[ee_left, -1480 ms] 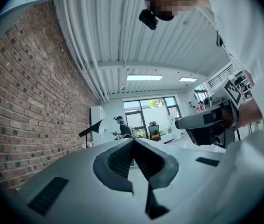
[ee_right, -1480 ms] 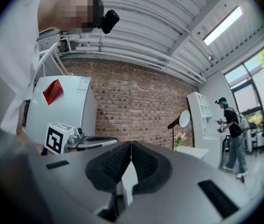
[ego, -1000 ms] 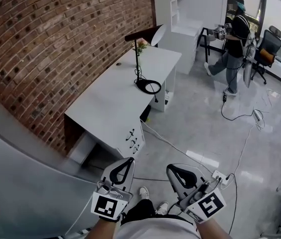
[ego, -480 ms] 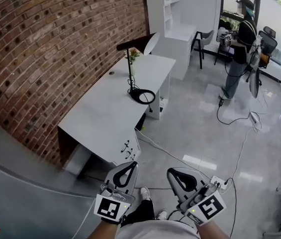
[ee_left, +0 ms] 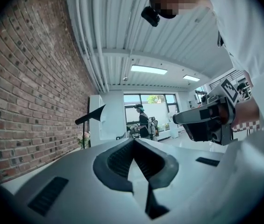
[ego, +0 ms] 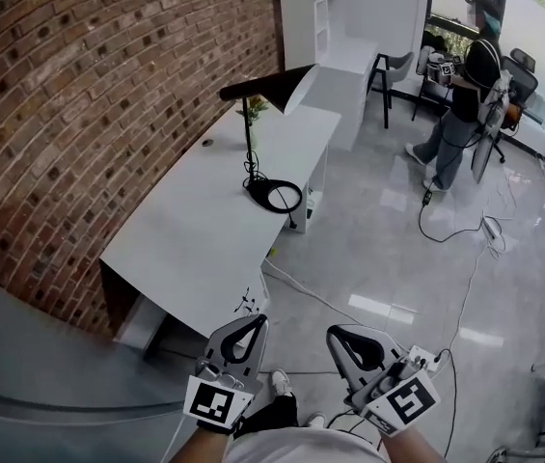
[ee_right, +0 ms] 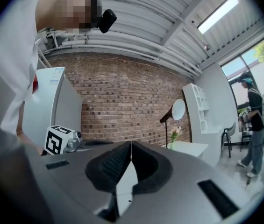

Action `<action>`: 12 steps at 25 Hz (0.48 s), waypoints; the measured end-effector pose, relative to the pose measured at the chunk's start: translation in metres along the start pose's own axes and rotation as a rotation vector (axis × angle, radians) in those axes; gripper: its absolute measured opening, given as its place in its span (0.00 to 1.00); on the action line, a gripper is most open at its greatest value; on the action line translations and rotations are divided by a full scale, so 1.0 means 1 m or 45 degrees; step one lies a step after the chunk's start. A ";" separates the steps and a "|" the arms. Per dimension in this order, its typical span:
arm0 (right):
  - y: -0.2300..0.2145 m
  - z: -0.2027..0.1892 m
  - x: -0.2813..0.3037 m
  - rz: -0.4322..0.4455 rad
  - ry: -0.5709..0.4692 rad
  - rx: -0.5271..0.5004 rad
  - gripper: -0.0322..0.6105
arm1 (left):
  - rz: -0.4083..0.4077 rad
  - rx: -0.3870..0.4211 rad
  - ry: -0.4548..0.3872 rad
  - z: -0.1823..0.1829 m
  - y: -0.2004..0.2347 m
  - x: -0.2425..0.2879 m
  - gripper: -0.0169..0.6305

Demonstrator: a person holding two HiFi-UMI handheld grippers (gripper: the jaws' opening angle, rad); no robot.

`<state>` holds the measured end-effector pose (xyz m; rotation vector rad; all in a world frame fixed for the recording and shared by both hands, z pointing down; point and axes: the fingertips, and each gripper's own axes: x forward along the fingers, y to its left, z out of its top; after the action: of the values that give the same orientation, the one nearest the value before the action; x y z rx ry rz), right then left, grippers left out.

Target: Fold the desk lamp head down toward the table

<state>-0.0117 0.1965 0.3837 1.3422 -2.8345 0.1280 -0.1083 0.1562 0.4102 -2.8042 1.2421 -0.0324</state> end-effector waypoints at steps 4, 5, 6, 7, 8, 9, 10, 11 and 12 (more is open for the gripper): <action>-0.014 0.000 0.038 0.013 0.022 -0.007 0.08 | 0.028 -0.026 -0.003 -0.008 0.036 0.014 0.04; -0.016 0.001 0.047 0.017 0.025 -0.012 0.08 | 0.037 -0.032 -0.004 -0.010 0.045 0.016 0.04; -0.018 0.002 0.057 0.022 0.027 -0.018 0.08 | 0.046 -0.038 -0.006 -0.011 0.055 0.019 0.04; -0.020 0.002 0.066 0.026 0.030 -0.024 0.08 | 0.054 -0.042 -0.009 -0.013 0.064 0.021 0.04; -0.021 0.003 0.074 0.030 0.035 -0.029 0.08 | 0.061 -0.043 -0.013 -0.014 0.073 0.023 0.04; -0.023 0.003 0.083 0.034 0.040 -0.033 0.08 | 0.066 -0.044 -0.017 -0.015 0.080 0.025 0.04; -0.023 0.003 0.091 0.038 0.045 -0.037 0.08 | 0.068 -0.046 -0.021 -0.016 0.088 0.027 0.04; -0.023 0.003 0.099 0.042 0.049 -0.041 0.08 | 0.069 -0.049 -0.023 -0.018 0.095 0.029 0.04; -0.023 0.004 0.107 0.046 0.052 -0.045 0.08 | 0.069 -0.053 -0.025 -0.019 0.101 0.031 0.04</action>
<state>-0.0613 0.0989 0.3852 1.2671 -2.8143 0.1042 -0.1635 0.0646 0.4208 -2.7969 1.3289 0.0245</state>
